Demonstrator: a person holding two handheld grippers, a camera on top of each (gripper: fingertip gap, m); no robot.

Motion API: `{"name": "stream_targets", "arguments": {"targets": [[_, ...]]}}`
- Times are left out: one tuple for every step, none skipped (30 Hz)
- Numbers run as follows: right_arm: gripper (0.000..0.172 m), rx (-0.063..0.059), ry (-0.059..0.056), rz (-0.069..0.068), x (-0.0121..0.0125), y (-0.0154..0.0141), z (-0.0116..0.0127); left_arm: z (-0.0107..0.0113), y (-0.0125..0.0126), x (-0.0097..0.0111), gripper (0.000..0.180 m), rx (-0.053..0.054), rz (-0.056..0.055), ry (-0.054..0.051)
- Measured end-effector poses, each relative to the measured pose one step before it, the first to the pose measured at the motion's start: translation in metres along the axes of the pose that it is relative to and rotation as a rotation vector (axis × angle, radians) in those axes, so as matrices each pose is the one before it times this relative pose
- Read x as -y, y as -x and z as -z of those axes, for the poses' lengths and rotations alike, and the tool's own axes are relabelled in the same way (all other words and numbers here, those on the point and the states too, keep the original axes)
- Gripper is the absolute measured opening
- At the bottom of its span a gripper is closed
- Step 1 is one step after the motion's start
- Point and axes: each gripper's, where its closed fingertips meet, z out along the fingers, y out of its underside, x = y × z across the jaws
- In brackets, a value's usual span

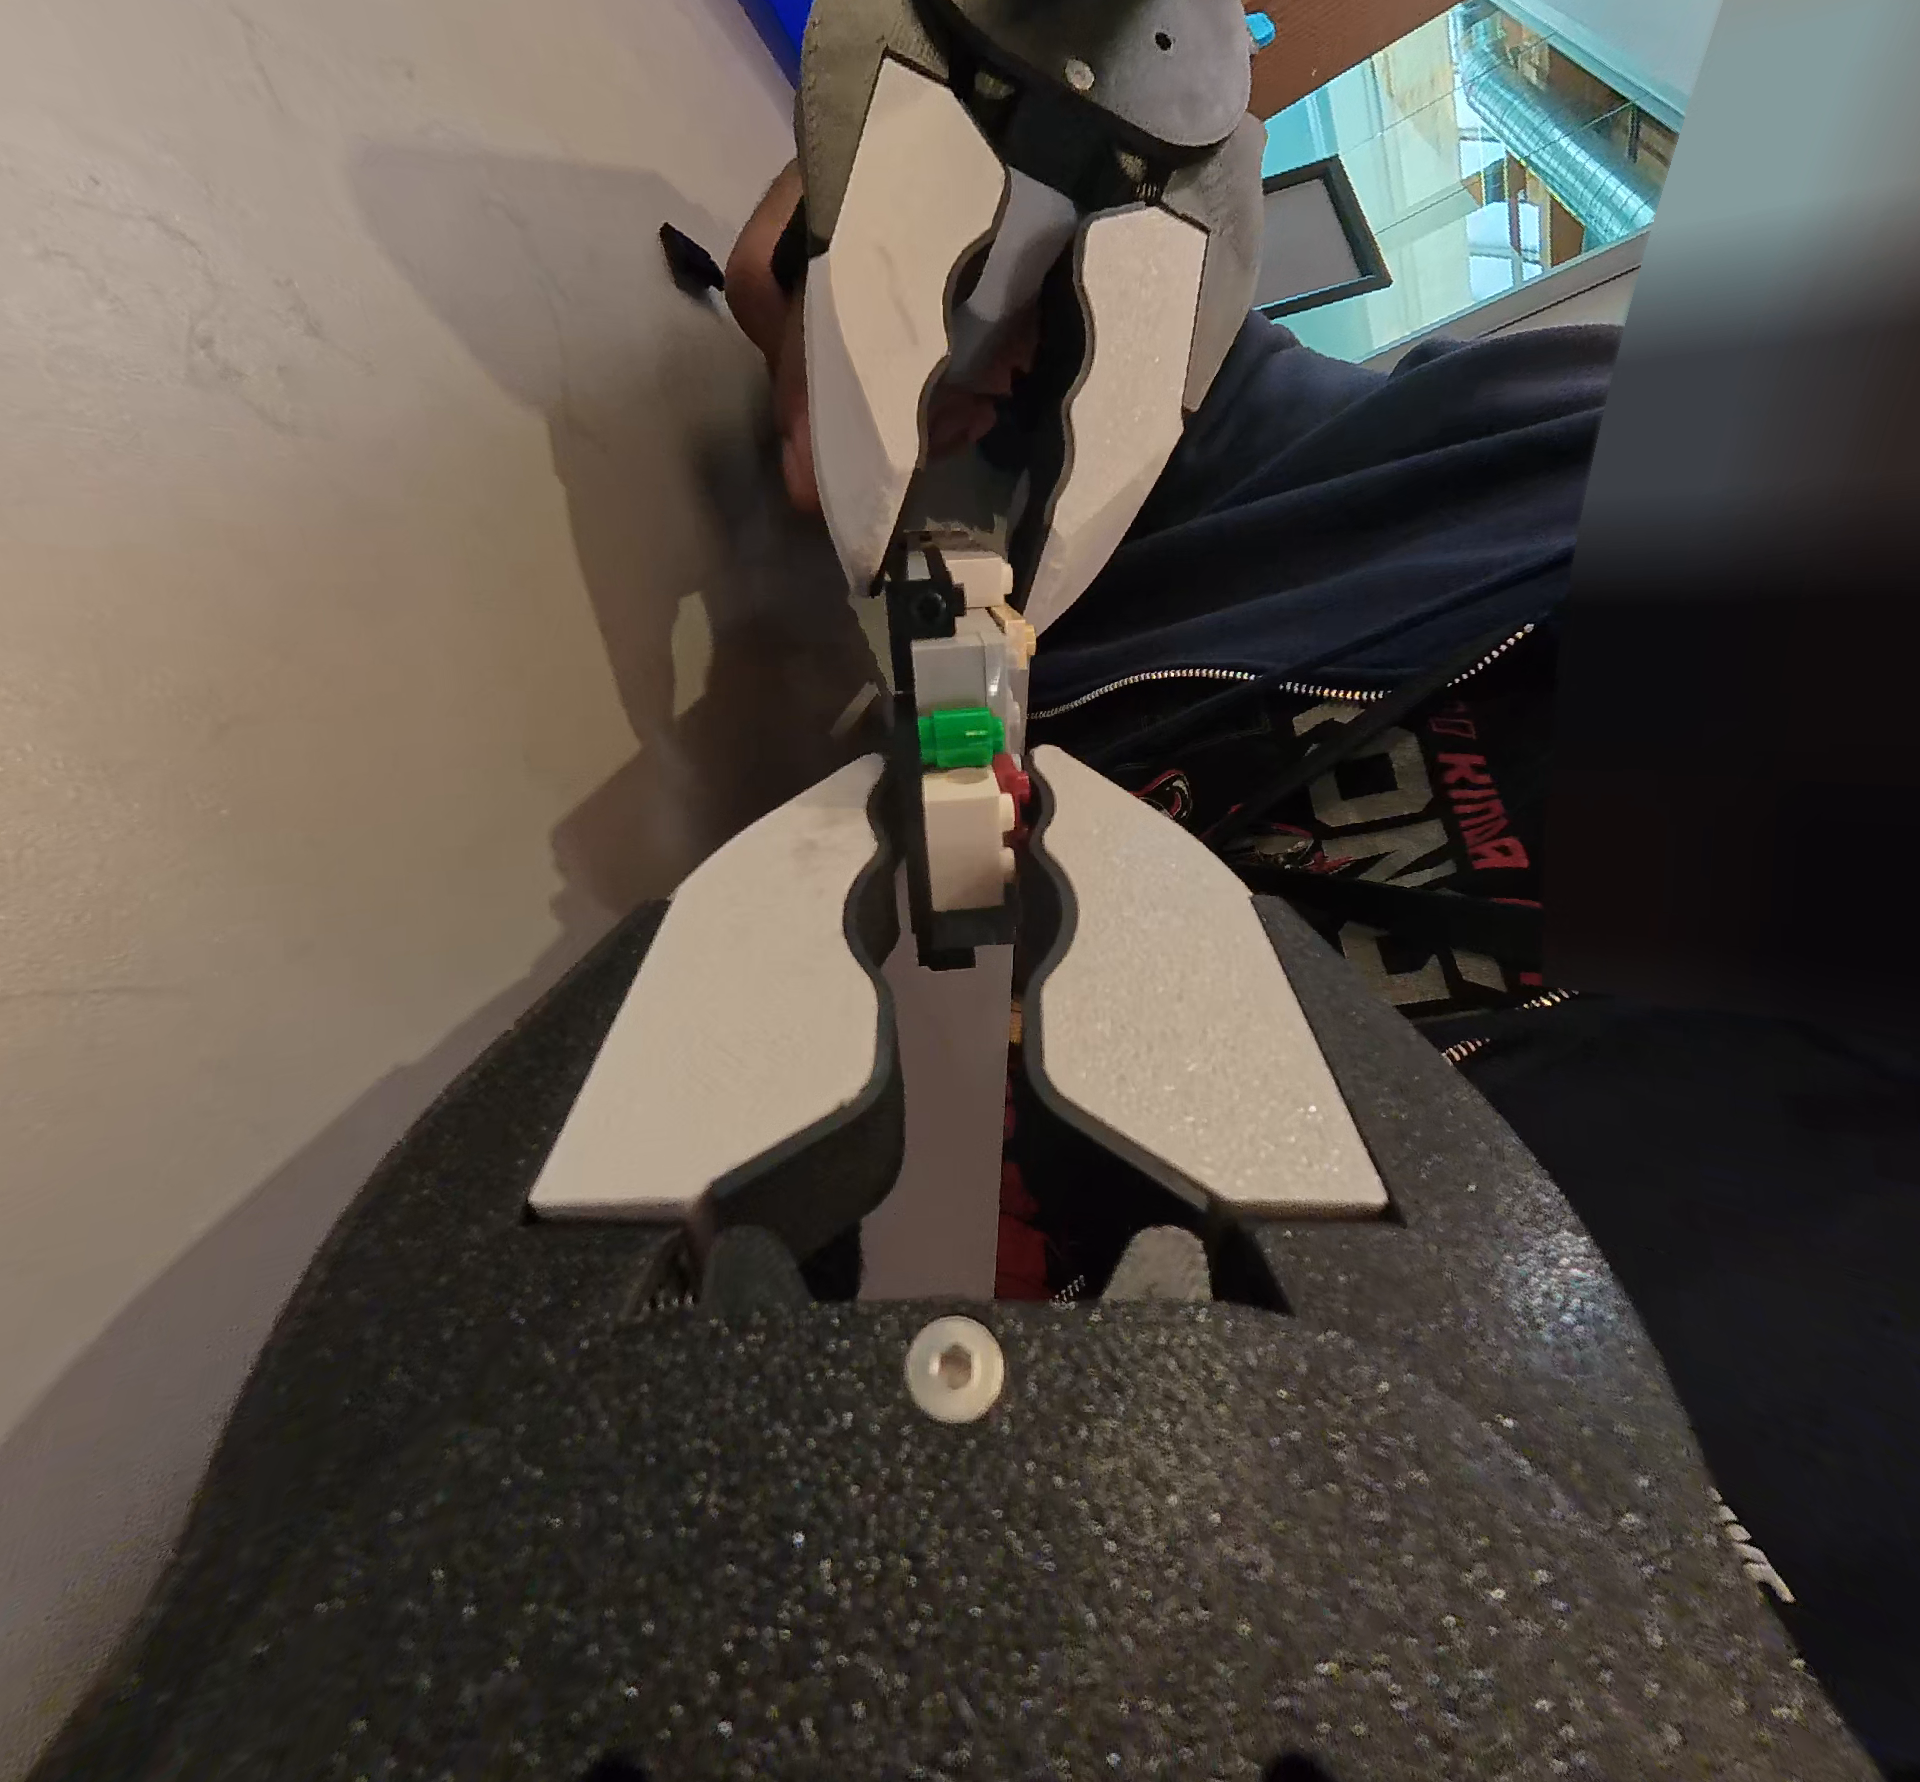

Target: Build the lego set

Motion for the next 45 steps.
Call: {"name": "stream_targets", "arguments": {"targets": [[0.025, 0.0025, -0.0008, -0.0039, -0.00003, 0.00003, 0.00007, 0.00009, -0.00004, 0.00002, 0.020, 0.0003, -0.0017, -0.0001], [0.025, 0.0044, 0.0000, -0.0037, -0.00013, 0.00020, -0.00003, -0.00007, -0.00030, -0.00008, 0.020, -0.0008, -0.0004, 0.0014], [0.025, 0.0023, 0.0007, -0.0029, -0.00017, 0.00004, -0.00011, -0.00012, 0.00010, -0.00015, 0.020, 0.0011, -0.0002, 0.0013], [0.025, 0.0012, -0.0002, 0.0001, -0.00012, 0.00014, -0.00001, 0.00009, -0.00017, 0.00001, 0.020, -0.0004, -0.0011, -0.0001], [0.025, 0.0040, 0.0001, -0.0015, 0.00006, 0.00039, -0.00002, -0.00006, -0.00051, -0.00008, 0.020, -0.0030, 0.0011, 0.0003], [0.025, 0.0036, -0.0011, -0.0031, 0.00016, 0.00024, 0.00013, -0.00004, -0.00036, -0.00002, 0.020, -0.0012, 0.0002, -0.0011], [0.025, 0.0014, -0.0037, -0.0011, 0.00044, 0.00000, 0.00005, 0.00020, 0.00003, 0.00030, 0.020, -0.0007, 0.0009, -0.0029], [0.025, 0.0013, -0.0052, 0.0015, 0.00062, -0.00002, -0.00007, 0.00030, -0.00007, 0.00034, 0.020, -0.0039, 0.0040, -0.0026], [0.025, 0.0017, -0.0075, 0.0017, 0.00074, -0.00020, 0.00001, 0.00041, 0.00001, 0.00055, 0.020, -0.0047, 0.0050, -0.0047], [0.026, -0.0028, -0.0092, 0.0015, 0.00093, -0.00100, 0.00045, 0.00011, 0.00083, 0.00097, 0.020, -0.0004, 0.0073, -0.0082], [0.026, -0.0062, -0.0083, 0.0028, 0.00097, -0.00120, 0.00047, 0.00033, 0.00091, 0.00127, 0.020, -0.0012, 0.0076, -0.0103], [0.026, -0.0023, 0.0013, 0.0034, -0.00024, -0.00031, 0.00012, 0.00017, 0.00062, 0.00094, 0.020, -0.0051, 0.0082, -0.0073], [0.029, 0.0083, 0.0149, 0.0081, -0.00190, 0.00128, 0.00003, 0.00023, 0.00061, 0.00056, 0.020, -0.0041, 0.0075, -0.0050], [0.035, 0.0078, 0.0183, 0.0111, -0.00232, 0.00137, 0.00015, 0.00048, 0.00121, 0.00048, 0.020, 0.0025, 0.0046, -0.0056], [0.040, 0.0012, 0.0126, 0.0112, -0.00156, 0.00077, 0.00056, 0.00082, 0.00144, 0.00009, 0.020, 0.0056, -0.0007, -0.0031], [0.044, 0.0059, 0.0147, 0.0110, -0.00196, 0.00149, 0.00054, 0.00095, 0.00093, 0.00011, 0.020, 0.0043, -0.0004, -0.0035], [0.046, 0.0009, 0.0133, 0.0069, -0.00163, 0.00061, 0.00048, 0.00124, 0.00013, 0.00050, 0.020, 0.0009, 0.0006, -0.0056], [0.046, 0.0011, 0.0072, 0.0029, -0.00099, 0.00017, 0.00053, 0.00112, -0.00051, 0.00033, 0.020, -0.0022, -0.0006, -0.0051], [0.047, 0.0086, 0.0090, -0.0049, -0.00149, 0.00072, 0.00000, 0.00102, -0.00100, 0.00043, 0.020, -0.0034, -0.0016, -0.0045], [0.047, 0.0100, 0.0120, -0.0094, -0.00211, 0.00057, -0.00048, 0.00070, -0.00083, 0.00022, 0.020, -0.0019, -0.0021, -0.0022], [0.046, -0.0008, 0.0027, -0.0062, -0.00088, -0.00108, -0.00058, 0.00034, -0.00050, 0.00007, 0.020, 0.0005, -0.0036, -0.0004], [0.044, 0.0005, -0.0024, -0.0042, -0.00041, -0.00062, -0.00072, -0.00004, -0.00027, -0.00003, 0.020, 0.0012, -0.0031, 0.0013], [0.043, 0.0046, -0.0012, -0.0074, -0.00021, 0.00000, -0.00081, -0.00028, -0.00028, -0.00023, 0.020, 0.0002, -0.0018, 0.0018], [0.041, 0.0009, -0.0037, -0.0085, 0.00026, -0.00047, -0.00056, -0.00047, -0.00046, -0.00010, 0.020, -0.0014, -0.0018, 0.0018], [0.039, -0.0005, -0.0057, -0.0064, 0.00052, -0.00053, -0.00032, -0.00046, -0.00023, -0.00009, 0.020, -0.0007, -0.0005, 0.0020], [0.037, -0.0001, -0.0061, -0.0044, 0.00072, -0.00043, -0.00013, -0.00054, -0.00021, -0.00024, 0.020, 0.0003, -0.0015, 0.0022], [0.034, -0.0021, -0.0077, -0.0038, 0.00094, -0.00062, 0.00015, -0.00059, -0.00018, -0.00019, 0.020, 0.0015, -0.0024, 0.0029], [0.031, -0.0007, -0.0073, -0.0038, 0.00096, -0.00037, 0.00021, -0.00059, -0.00033, -0.00013, 0.020, 0.0022, -0.0032, 0.0031], [0.030, 0.0047, -0.0040, -0.0028, 0.00032, 0.00031, -0.00009, -0.00047, -0.00038, 0.00013, 0.020, 0.0022, -0.0027, 0.0021], [0.028, 0.0088, -0.0034, -0.0008, 0.00023, 0.00104, -0.00008, -0.00031, -0.00031, 0.00043, 0.020, 0.0026, -0.0017, 0.0001], [0.027, 0.0078, -0.0058, 0.0003, 0.00049, 0.00101, 0.00018, -0.00007, -0.00071, 0.00038, 0.020, -0.0011, -0.0021, 0.0005], [0.027, 0.0066, -0.0068, -0.0003, 0.00078, 0.00047, 0.00033, 0.00010, -0.00078, 0.00021, 0.020, -0.0011, -0.0006, -0.0001], [0.026, 0.0065, -0.0077, -0.0055, 0.00100, 0.00030, 0.00056, 0.00009, -0.00063, 0.00050, 0.020, 0.0012, -0.0026, -0.0020], [0.026, 0.0091, -0.0043, -0.0069, 0.00063, 0.00056, 0.00037, 0.00010, -0.00077, 0.00028, 0.020, 0.0001, -0.0031, -0.0006], [0.026, 0.0066, -0.0018, -0.0050, 0.00035, 0.00046, 0.00029, -0.00018, -0.00072, 0.00001, 0.020, 0.0026, -0.0042, 0.0014], [0.026, 0.0040, -0.0004, -0.0035, 0.00023, 0.00031, 0.00030, -0.00014, -0.00052, 0.00005, 0.020, 0.0037, -0.0066, 0.0009], [0.026, 0.0073, 0.0024, -0.0024, -0.00025, 0.00097, -0.00001, -0.00026, -0.00098, -0.00028, 0.020, -0.0010, -0.0032, 0.0037], [0.026, 0.0058, 0.0031, -0.0012, -0.00042, 0.00097, -0.00005, -0.00029, -0.00091, -0.00057, 0.020, -0.0009, -0.0025, 0.0043], [0.026, 0.0009, 0.0026, 0.0061, -0.00046, 0.00055, -0.00019, -0.00023, -0.00031, -0.00045, 0.020, 0.0004, -0.0024, 0.0022], [0.026, -0.0008, 0.0025, 0.0114, -0.00038, 0.00048, -0.00018, -0.00025, -0.00017, -0.00046, 0.020, -0.0022, 0.0015, 0.0013], [0.026, -0.0041, 0.0014, 0.0073, 0.00001, -0.00017, 0.00005, -0.00021, 0.00020, -0.00003, 0.020, -0.0012, 0.0040, -0.0020], [0.027, -0.0110, -0.0022, 0.0032, 0.00079, -0.00081, 0.00021, 0.00032, 0.00060, 0.00073, 0.020, 0.0010, 0.0034, -0.0067], [0.028, -0.0139, -0.0069, 0.0047, 0.00163, -0.00090, 0.00018, 0.00010, 0.00033, 0.00044, 0.020, -0.0002, 0.0028, -0.0033], [0.033, -0.0106, -0.0068, 0.0072, 0.00163, -0.00035, 0.00023, -0.00070, -0.00006, -0.00028, 0.020, 0.0003, -0.0015, 0.0023], [0.037, -0.0061, -0.0044, 0.0048, 0.00137, 0.00020, -0.00003, -0.00138, -0.00030, -0.00109, 0.020, 0.0032, -0.0058, 0.0073]]}}
